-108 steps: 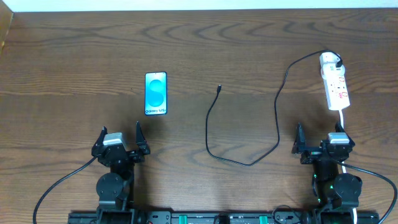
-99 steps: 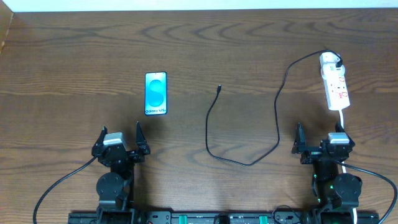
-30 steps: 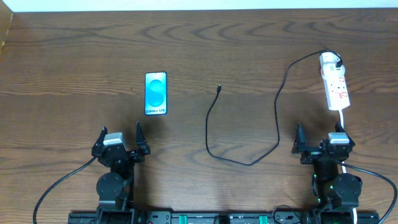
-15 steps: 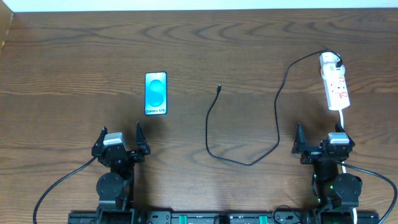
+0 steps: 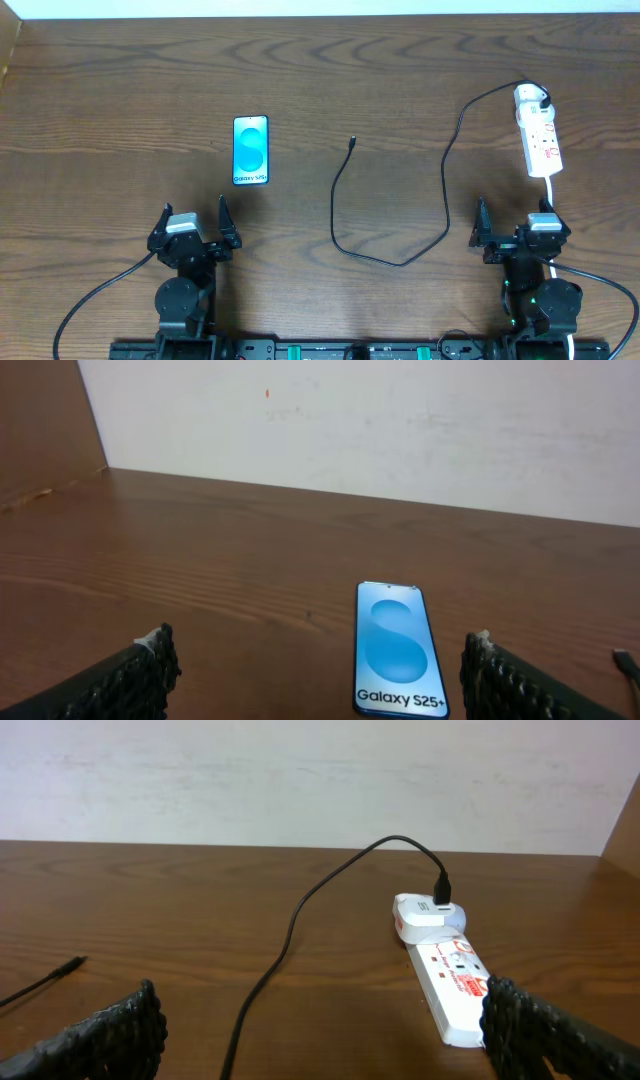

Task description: Plug charger to phone and switch on socket

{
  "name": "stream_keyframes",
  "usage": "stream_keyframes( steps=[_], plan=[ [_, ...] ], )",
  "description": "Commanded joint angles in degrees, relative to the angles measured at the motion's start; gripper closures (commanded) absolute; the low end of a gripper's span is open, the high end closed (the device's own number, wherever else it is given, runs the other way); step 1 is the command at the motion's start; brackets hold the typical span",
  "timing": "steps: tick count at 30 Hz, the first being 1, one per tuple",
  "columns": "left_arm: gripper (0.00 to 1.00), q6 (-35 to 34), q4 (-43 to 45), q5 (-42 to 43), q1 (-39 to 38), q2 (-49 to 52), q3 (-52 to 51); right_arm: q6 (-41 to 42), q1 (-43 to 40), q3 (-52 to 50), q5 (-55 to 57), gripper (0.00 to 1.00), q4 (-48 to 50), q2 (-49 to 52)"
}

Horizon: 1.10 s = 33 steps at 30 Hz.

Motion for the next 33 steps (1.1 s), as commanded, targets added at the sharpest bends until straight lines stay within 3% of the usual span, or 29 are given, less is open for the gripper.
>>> stream_keyframes(
  steps=[1,12,18,33],
  plan=[
    [0.09,0.28,-1.49,-0.7,0.35,1.31,1.53,0.35,0.92,-0.07,-0.37,0.01,-0.26,-0.04],
    [0.09,0.31,-1.53,-0.22,0.35,11.06,8.33,0.35,0.92,-0.07,-0.37,0.01,-0.26,-0.04],
    [0.09,0.28,-1.75,4.07,0.35,18.99,13.46,0.33,0.92,-0.07,-0.37,0.01,-0.26,-0.04],
    [0.09,0.31,-11.65,10.82,0.35,36.61,30.29,0.35,0.92,-0.07,-0.37,0.01,-0.26,-0.04]
  ],
)
